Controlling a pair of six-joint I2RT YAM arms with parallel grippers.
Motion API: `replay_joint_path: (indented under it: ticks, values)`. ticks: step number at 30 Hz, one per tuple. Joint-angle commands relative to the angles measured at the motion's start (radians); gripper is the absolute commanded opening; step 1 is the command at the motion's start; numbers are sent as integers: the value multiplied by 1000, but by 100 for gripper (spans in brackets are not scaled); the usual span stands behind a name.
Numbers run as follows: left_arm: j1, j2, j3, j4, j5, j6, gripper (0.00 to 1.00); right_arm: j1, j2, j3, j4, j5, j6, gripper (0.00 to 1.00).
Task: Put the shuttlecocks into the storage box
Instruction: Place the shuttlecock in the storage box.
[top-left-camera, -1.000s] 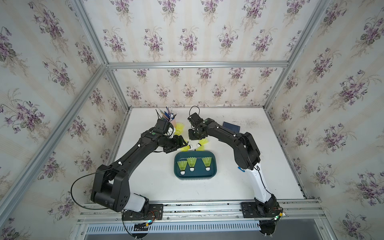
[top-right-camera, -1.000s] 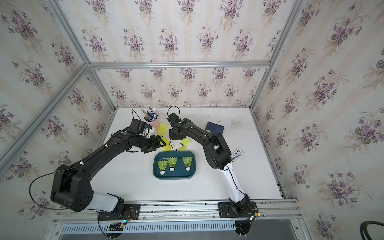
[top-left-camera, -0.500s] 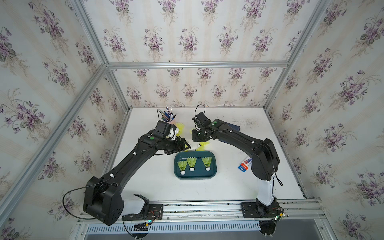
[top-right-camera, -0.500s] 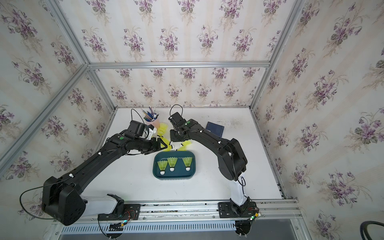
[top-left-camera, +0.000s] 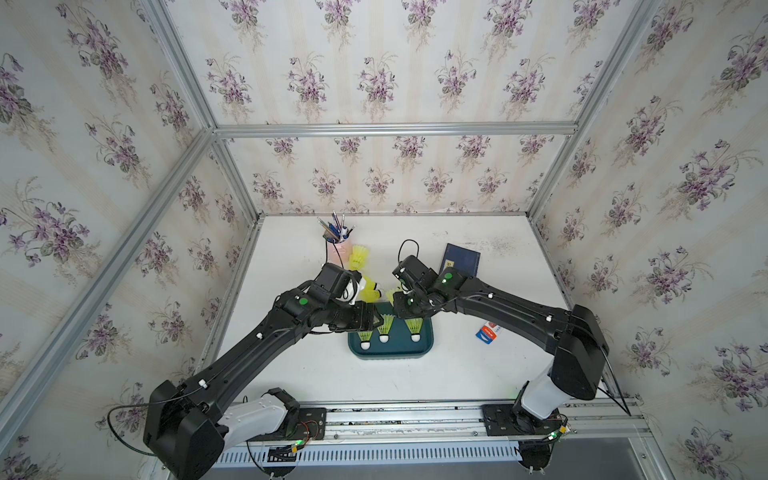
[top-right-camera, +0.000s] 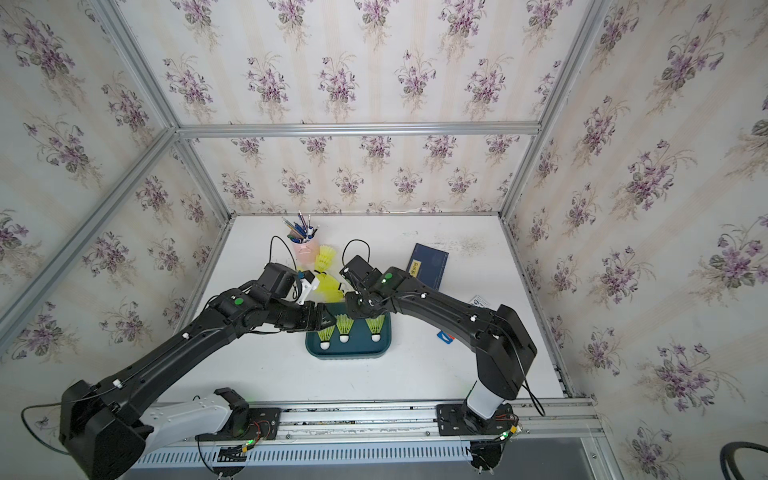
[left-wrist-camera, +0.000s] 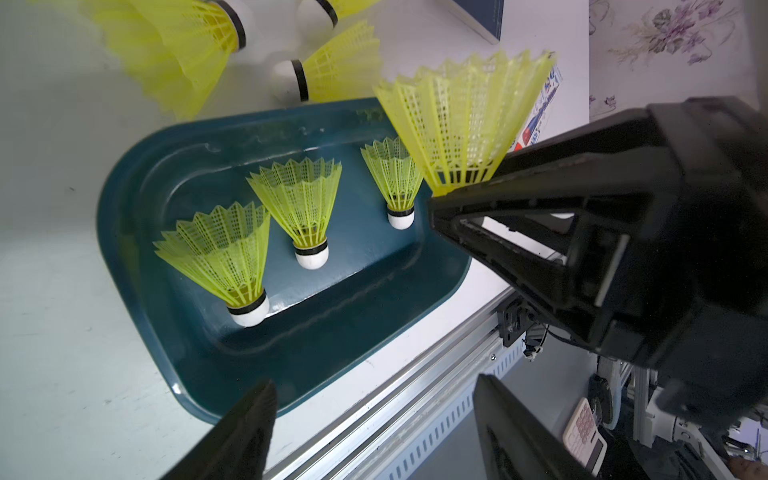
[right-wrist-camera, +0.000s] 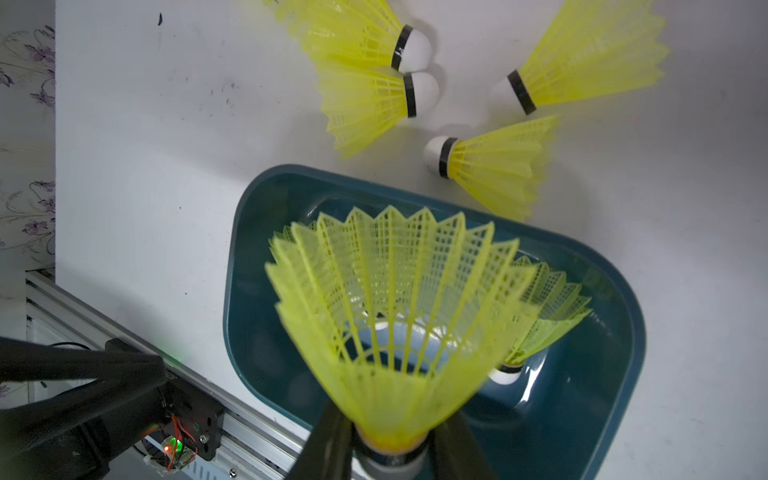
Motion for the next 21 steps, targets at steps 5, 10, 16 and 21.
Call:
replay_joint_path:
  ticks: [5, 10, 16, 21]
  values:
    - [-79, -44, -61, 18, -74, -42, 78, 74, -77, -128, 17, -21, 104, 22]
    - [-128, -64, -103, 48, -107, -65, 78, 87, -84, -185, 54, -39, 136, 22]
    - [-182, -67, -139, 72, -150, -80, 78, 88, -68, -222, 93, -47, 160, 22]
    - [-212, -79, -164, 95, -177, -104, 78, 88, -51, -244, 128, -54, 182, 22]
